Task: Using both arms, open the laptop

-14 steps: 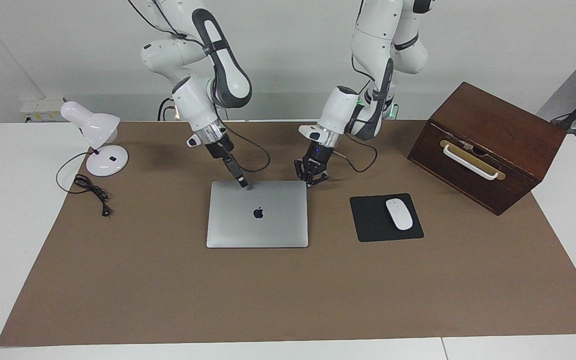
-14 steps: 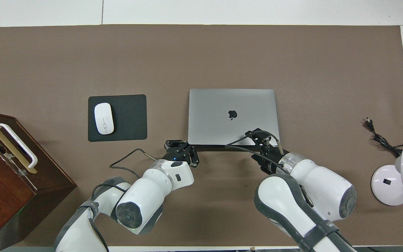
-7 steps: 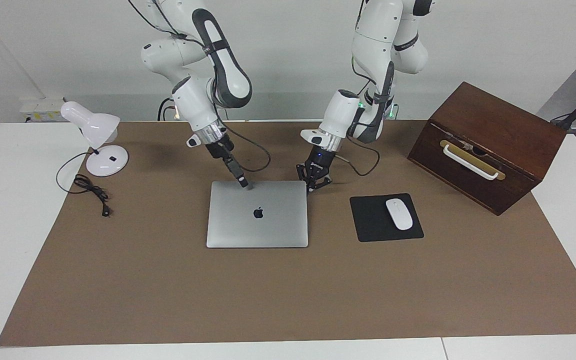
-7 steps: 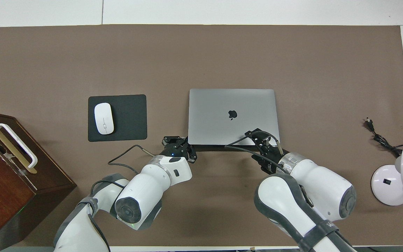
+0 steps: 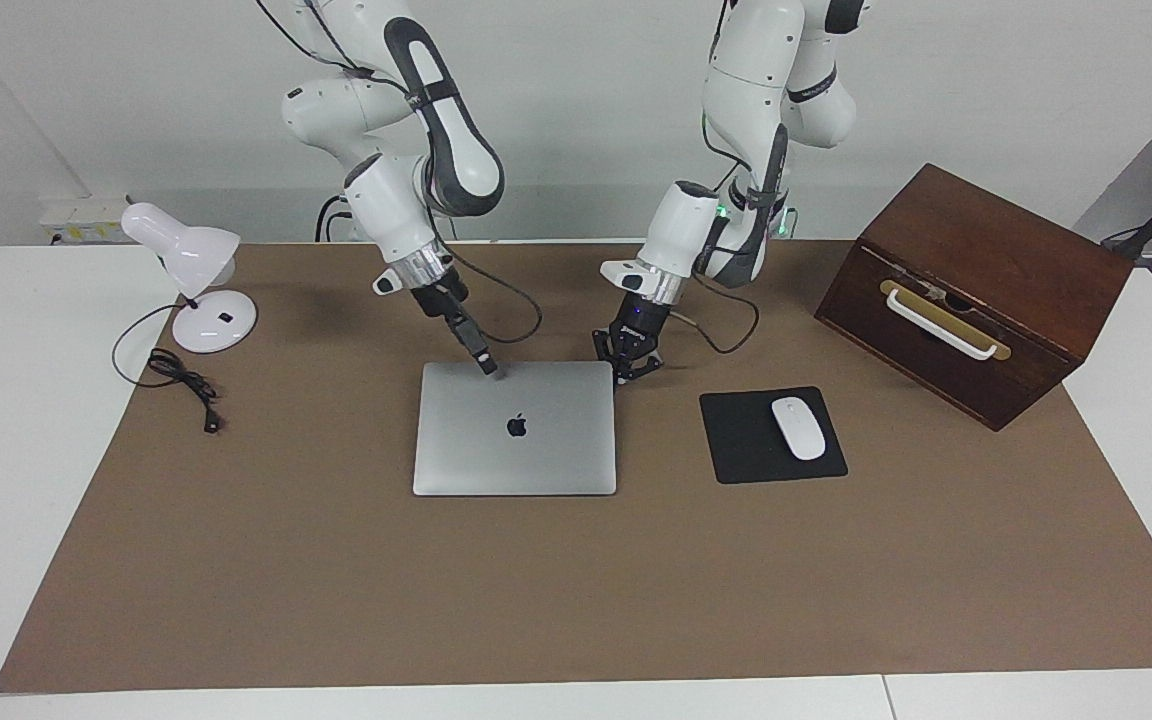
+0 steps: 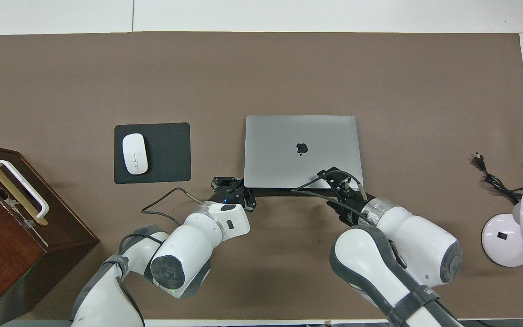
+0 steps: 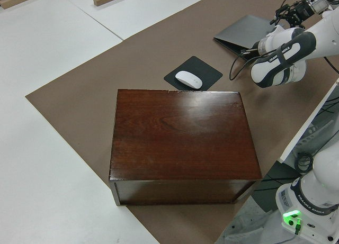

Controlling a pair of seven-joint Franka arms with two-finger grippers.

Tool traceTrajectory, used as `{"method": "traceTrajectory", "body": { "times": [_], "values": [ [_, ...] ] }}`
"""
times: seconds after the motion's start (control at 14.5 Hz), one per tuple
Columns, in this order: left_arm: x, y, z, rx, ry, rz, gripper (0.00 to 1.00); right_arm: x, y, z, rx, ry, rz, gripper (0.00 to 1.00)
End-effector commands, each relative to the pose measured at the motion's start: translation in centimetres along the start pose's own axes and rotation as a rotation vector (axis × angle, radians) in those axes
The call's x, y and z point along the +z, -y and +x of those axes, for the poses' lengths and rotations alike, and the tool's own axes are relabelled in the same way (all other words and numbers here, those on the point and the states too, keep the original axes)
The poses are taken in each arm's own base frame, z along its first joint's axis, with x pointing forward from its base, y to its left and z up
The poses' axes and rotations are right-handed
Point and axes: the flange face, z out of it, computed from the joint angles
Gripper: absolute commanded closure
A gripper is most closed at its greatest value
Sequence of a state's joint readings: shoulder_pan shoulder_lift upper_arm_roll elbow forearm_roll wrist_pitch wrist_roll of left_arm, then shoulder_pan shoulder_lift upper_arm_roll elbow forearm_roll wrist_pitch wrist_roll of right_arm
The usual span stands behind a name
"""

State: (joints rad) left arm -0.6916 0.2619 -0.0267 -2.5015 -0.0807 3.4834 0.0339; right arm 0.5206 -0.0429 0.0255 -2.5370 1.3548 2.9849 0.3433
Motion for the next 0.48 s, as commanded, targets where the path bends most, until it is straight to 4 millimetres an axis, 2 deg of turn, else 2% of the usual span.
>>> {"method": "traceTrajectory", "body": {
  "times": [0.0, 0.41],
  "values": [
    [0.63, -0.51, 0.04, -0.001, -0.009, 0.002, 1.0, 0.09, 0.22, 0.12, -0.017, -0.014, 0.013, 0.05],
    [0.73, -0.89, -0.1, 0.005, -0.006, -0.002, 1.0, 0.08, 0.22, 0.13, -0.018, -0.015, 0.013, 0.05]
  ]
}}
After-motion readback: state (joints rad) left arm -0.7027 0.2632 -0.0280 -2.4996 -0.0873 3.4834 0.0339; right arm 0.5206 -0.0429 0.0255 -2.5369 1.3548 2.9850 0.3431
